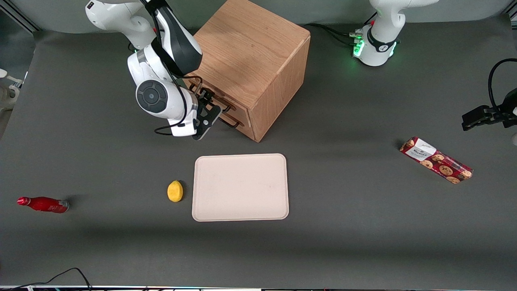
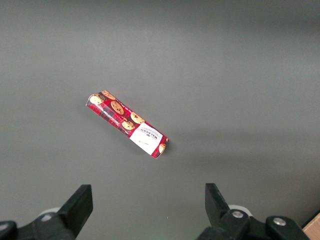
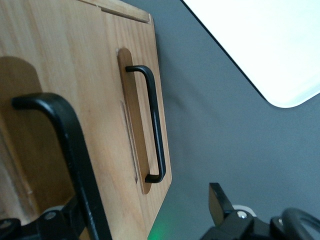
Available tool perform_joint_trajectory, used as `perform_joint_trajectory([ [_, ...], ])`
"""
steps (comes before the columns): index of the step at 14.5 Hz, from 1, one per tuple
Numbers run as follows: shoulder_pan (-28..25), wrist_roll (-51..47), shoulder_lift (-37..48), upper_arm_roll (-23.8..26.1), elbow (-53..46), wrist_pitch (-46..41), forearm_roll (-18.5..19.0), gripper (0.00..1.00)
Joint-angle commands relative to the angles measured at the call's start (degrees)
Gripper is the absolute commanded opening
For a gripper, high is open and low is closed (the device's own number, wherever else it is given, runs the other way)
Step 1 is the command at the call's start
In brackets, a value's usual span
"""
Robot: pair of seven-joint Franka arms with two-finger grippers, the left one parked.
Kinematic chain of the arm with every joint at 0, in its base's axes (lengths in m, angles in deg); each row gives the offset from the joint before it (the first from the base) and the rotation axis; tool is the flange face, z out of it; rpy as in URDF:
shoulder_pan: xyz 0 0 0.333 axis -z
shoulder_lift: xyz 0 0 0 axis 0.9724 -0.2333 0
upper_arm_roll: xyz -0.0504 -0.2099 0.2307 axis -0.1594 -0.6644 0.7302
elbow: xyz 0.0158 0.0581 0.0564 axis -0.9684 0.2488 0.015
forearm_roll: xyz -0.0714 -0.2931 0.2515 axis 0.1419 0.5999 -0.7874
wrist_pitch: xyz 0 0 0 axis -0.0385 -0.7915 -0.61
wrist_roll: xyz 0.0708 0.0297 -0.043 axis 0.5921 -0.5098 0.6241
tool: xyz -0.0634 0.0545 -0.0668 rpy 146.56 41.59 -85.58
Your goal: Open upper drawer
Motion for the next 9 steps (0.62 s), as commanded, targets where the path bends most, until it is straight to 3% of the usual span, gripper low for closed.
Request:
perform_joint_trajectory([
  [1,-0.05,2.98,-0.18,-0.23,0.32,1.42,-1.7,1.0],
  [6,1.0,5.53,-0.89,-0.32,-0.29,1.86,-1.61,1.0],
  [9,2.75,11.75,-2.2,-2.34,-2.04,1.77,-1.7,1.0],
])
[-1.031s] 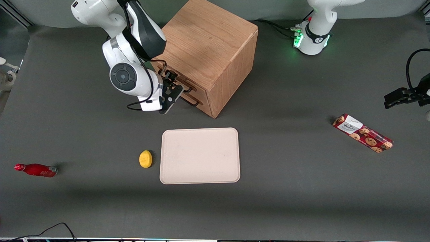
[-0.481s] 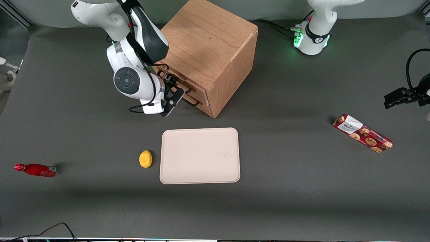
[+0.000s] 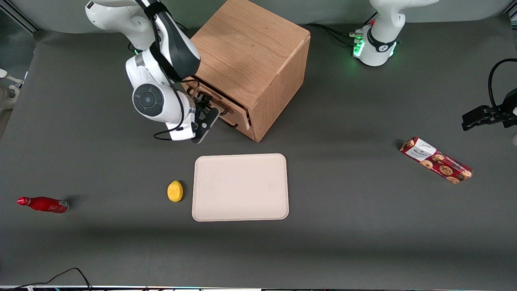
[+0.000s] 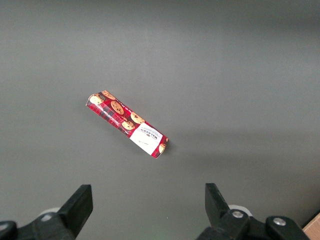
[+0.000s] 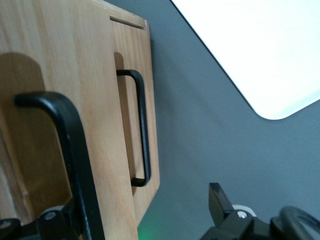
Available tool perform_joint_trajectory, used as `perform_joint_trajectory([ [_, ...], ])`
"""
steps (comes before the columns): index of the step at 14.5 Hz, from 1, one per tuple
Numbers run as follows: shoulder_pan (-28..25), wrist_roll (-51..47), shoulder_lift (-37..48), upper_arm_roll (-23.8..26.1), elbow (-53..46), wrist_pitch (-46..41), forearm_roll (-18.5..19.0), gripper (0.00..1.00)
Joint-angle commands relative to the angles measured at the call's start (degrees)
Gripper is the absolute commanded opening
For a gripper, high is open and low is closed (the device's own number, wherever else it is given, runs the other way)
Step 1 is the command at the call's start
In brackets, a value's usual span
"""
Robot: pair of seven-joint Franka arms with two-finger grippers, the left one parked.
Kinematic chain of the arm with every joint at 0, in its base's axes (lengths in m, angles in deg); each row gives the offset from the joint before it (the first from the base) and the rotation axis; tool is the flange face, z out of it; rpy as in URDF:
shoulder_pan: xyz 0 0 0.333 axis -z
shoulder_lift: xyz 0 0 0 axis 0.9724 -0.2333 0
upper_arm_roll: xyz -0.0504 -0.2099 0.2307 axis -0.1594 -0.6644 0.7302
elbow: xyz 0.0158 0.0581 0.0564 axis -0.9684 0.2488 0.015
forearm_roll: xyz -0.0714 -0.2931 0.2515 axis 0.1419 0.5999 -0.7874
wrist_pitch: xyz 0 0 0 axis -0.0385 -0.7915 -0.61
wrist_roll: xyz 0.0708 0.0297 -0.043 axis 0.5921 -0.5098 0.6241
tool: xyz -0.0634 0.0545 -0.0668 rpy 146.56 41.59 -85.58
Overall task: Open upper drawer
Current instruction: 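Pull the handle outward with the right gripper, sliding the drawer open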
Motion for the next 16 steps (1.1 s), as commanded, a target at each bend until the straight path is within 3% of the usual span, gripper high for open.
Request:
perform_joint_trajectory([
  [1,2.48,6.46,-2.21,-1.05,-2.32,0.21,-1.69,1.0],
  [16,11.8,17.98,-9.85,-1.05,-12.86,-0.41,-1.6,1.0],
])
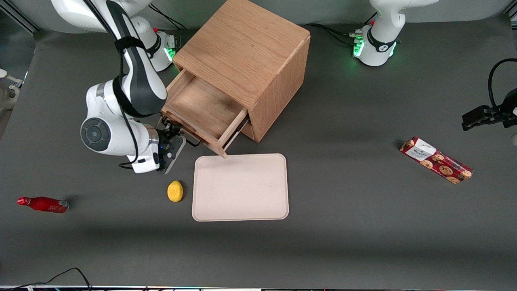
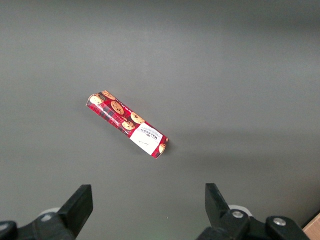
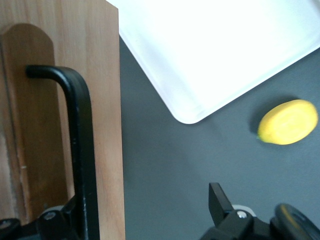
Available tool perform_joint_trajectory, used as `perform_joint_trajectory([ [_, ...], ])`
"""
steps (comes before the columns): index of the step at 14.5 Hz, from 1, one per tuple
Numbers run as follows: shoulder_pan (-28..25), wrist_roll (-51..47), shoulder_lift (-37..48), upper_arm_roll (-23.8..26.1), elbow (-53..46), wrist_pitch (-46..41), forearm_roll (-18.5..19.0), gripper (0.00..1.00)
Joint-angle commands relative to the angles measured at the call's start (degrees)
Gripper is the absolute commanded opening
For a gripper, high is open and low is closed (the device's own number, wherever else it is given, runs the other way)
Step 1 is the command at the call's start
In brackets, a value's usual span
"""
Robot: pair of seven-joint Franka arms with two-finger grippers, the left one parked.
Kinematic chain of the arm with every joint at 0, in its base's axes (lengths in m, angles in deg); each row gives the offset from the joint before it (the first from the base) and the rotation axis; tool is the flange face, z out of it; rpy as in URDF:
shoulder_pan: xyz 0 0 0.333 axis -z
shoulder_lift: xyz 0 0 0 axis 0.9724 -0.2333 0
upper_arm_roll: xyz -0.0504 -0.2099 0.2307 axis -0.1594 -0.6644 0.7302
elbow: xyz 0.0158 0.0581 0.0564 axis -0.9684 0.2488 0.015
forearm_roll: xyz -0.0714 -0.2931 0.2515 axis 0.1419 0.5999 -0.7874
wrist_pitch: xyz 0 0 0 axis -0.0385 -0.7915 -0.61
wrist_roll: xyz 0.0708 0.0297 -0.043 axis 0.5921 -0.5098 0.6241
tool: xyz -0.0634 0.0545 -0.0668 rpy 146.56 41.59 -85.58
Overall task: Open upper drawer
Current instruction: 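Pull the handle outward with the right gripper, sliding the drawer open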
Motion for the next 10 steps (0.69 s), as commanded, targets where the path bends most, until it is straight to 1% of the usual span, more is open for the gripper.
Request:
perform_joint_trajectory([
  [1,1.67,3.69,-3.07,-0.09,-4.4,-0.93,-1.57,1.0],
  [10,5.1,9.06,-7.02,-0.09,-9.93,-0.93,-1.57,1.0],
])
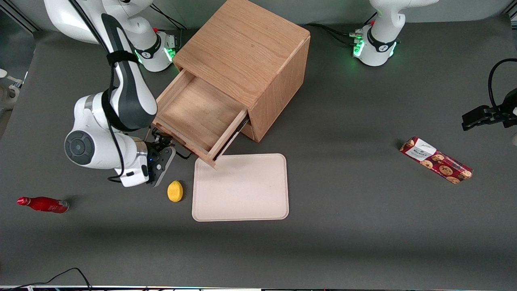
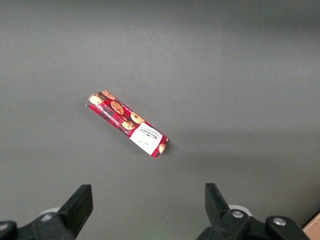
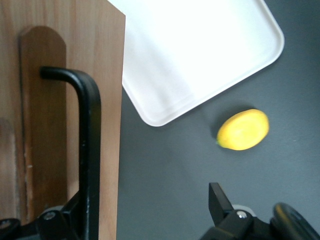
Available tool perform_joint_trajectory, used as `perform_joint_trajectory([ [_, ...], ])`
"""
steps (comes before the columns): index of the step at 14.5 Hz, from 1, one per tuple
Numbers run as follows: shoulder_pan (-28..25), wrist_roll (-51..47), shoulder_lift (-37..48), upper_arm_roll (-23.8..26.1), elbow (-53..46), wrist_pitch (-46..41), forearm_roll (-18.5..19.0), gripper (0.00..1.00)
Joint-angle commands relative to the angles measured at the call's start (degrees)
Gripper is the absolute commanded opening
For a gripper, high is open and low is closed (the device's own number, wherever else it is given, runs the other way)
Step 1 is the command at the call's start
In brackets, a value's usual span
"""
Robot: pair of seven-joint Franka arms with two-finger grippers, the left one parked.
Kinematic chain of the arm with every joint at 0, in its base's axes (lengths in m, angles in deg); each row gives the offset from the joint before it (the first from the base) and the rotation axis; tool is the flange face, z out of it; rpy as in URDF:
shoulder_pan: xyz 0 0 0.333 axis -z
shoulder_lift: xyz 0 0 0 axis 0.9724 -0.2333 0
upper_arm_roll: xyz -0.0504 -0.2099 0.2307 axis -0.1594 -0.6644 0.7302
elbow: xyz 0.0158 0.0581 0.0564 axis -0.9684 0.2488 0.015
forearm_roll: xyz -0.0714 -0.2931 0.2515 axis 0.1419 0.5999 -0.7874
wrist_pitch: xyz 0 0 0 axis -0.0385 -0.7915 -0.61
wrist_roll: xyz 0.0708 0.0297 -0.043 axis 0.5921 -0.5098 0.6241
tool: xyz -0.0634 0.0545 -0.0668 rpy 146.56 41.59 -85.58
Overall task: Open upper drawer
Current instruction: 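Pull the handle outward with the right gripper, sliding the drawer open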
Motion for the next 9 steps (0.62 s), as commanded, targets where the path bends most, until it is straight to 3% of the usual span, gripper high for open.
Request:
perform_joint_trajectory([
  [1,1.93,2.61,-2.6,-0.06,-3.91,-0.89,-1.56,1.0],
  [9,3.26,3.22,-3.83,0.03,-7.16,-0.89,-1.65,1.0],
])
